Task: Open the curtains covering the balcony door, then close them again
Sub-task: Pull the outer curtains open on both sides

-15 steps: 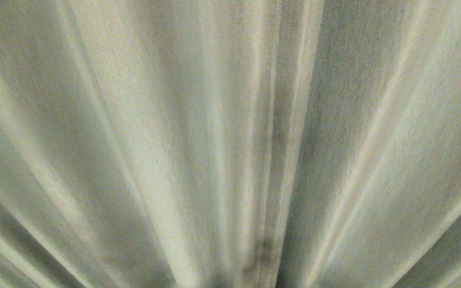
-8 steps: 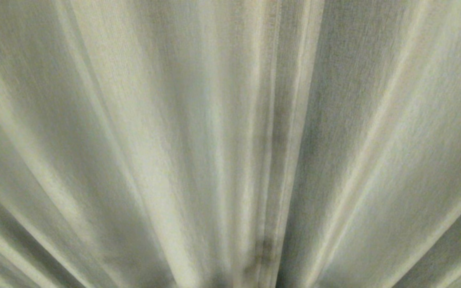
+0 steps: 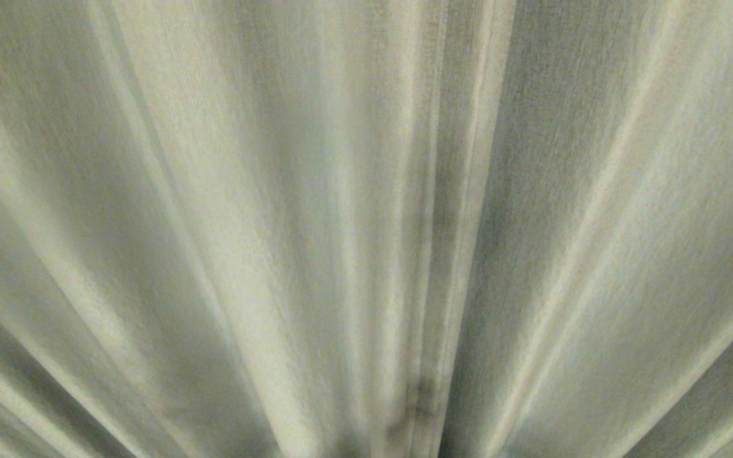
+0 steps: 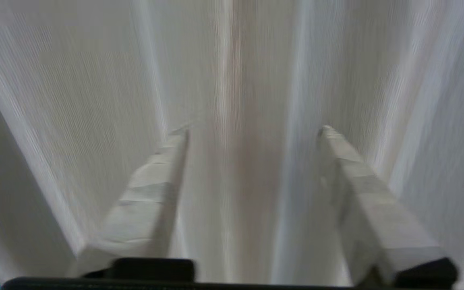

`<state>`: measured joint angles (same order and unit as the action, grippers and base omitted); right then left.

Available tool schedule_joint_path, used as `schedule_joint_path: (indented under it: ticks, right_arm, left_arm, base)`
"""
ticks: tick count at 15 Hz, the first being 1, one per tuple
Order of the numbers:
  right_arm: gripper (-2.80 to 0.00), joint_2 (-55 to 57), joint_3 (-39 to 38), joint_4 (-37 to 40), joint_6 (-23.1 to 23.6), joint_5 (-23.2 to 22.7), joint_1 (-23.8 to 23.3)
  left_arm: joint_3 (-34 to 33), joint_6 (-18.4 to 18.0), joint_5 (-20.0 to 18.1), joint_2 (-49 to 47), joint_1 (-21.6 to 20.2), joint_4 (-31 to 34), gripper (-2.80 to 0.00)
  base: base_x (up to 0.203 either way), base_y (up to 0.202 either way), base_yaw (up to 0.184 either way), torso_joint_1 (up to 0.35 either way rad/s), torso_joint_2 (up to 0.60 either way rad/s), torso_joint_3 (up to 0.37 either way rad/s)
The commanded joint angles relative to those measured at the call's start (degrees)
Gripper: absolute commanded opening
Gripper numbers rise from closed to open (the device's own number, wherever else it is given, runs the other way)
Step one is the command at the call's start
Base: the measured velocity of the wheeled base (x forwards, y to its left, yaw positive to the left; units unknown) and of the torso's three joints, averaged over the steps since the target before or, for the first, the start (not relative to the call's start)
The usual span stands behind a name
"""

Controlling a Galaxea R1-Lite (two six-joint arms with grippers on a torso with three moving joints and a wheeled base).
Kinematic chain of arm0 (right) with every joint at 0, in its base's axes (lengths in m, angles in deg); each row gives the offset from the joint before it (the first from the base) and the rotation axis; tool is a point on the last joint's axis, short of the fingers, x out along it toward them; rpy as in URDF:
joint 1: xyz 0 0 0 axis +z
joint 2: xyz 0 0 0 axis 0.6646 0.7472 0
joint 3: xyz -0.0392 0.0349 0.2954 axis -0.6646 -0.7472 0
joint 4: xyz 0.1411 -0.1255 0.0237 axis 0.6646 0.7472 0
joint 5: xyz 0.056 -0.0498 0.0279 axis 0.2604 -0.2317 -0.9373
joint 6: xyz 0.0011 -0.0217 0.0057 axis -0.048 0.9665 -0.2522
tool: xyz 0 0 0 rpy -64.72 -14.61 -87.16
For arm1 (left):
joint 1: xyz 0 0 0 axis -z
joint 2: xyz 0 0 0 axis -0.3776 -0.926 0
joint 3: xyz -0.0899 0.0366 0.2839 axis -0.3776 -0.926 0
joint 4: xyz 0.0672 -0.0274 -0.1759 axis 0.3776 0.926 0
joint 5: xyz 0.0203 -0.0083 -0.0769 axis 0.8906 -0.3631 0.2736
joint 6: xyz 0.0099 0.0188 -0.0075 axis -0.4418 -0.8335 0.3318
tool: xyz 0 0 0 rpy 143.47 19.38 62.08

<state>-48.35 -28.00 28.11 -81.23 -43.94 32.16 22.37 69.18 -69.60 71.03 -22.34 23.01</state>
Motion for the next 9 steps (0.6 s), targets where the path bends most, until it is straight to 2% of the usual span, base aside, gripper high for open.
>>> schedule_joint_path:
  ticks: [1,6,9]
  right_arm:
    - [0.00,2.0,-0.1,-3.3,0.0,-0.1,0.3]
    - [0.00,6.0,-0.1,-15.1,0.1,-0.2,1.7]
    - [0.00,8.8,-0.1,-25.8,0.5,-3.4,1.9]
  left_arm:
    - [0.0,-0.1,0.0,0.0,0.0,0.0,-2.80]
    - [0.0,0.0,0.0,0.0,0.0,0.0,-2.80]
    - [0.0,-0.1,0.0,0.0,0.0,0.0,-2.80]
  base:
    - [0.000,0.000,0.000,0.000,0.00,0.000]
    - [0.000,0.000,0.000,0.000,0.00,0.000]
    - [0.000,0.000,0.000,0.000,0.00,0.000]
